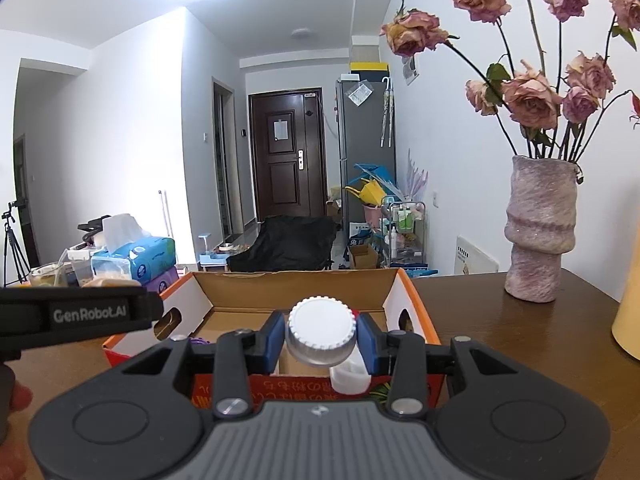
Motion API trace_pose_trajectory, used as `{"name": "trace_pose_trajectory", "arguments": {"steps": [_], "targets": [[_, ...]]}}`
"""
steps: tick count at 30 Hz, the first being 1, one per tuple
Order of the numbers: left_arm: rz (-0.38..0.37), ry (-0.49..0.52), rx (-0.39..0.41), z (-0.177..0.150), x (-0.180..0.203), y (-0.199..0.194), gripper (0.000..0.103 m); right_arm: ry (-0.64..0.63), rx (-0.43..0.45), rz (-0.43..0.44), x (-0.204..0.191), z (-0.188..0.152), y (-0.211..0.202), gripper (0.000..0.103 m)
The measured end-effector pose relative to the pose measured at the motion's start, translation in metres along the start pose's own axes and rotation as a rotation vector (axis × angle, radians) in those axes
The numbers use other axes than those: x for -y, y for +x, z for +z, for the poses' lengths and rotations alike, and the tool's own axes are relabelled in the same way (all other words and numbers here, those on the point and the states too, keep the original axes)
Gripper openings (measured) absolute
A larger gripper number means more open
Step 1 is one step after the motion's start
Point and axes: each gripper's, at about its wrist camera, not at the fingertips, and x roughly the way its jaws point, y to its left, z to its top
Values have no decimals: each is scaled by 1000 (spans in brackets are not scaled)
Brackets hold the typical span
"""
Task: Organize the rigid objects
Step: 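Carry the plug adapter in left tool while right tool carries the white cap toward the box, then lower both tools with the adapter and white cap over the box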
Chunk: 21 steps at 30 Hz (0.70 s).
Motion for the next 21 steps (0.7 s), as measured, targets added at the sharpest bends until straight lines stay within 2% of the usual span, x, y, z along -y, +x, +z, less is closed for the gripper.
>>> {"name": "trace_pose_trajectory", "arguments": {"steps": [21], "targets": [[3, 1, -4, 22, -3, 55, 69, -16, -24, -13, -7, 10, 60, 38]]}}
